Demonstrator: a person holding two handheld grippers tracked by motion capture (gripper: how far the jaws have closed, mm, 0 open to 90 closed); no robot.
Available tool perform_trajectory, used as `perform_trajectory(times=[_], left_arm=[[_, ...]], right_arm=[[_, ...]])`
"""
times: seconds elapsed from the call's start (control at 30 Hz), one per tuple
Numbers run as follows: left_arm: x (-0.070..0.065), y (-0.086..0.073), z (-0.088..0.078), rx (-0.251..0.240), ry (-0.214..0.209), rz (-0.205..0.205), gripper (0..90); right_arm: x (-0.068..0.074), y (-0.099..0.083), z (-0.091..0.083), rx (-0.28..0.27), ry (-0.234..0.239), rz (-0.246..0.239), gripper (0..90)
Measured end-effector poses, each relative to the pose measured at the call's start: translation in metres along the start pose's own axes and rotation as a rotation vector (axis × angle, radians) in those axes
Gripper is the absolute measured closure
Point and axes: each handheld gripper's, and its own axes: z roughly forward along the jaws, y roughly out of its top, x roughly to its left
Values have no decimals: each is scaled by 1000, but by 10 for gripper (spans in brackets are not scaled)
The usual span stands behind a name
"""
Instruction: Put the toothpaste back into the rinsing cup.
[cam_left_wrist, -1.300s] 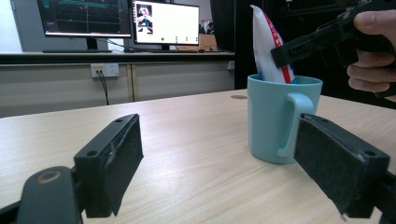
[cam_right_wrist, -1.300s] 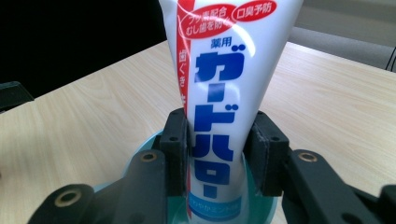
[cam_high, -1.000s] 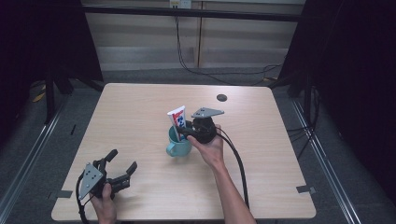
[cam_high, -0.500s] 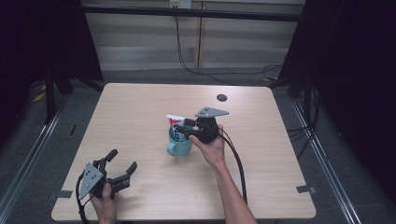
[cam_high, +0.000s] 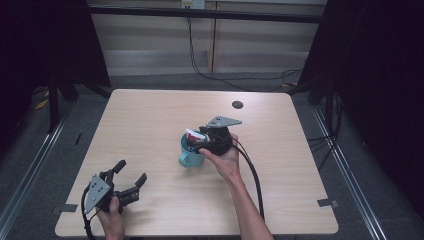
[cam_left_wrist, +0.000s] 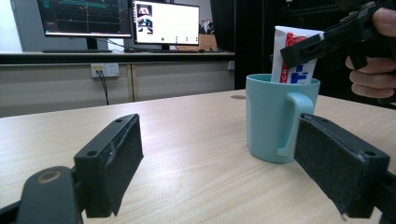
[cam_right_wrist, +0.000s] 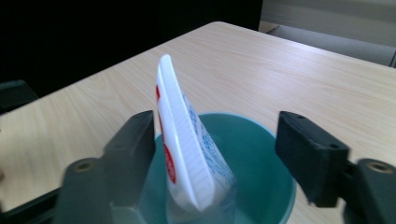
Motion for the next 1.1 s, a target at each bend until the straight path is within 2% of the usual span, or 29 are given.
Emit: perform_trajectory(times=[0.23,0.5,0.6,0.7,1.1], left_arm=[[0,0,0,-1,1,-1,155],[0,0,0,0,0,1,155],[0,0,0,0,0,-2,156],[0,0,0,0,0,-1,155],[0,0,0,0,0,0,155]], right_arm=[[2,0,-8,-12,-28,15,152],[1,2,-21,-31,-32,16,152],[0,1,-26,-37,-37,37,151],[2,-1,-33,-59,-56,36,152],[-6,-12,-50,-81,-94,49,149]])
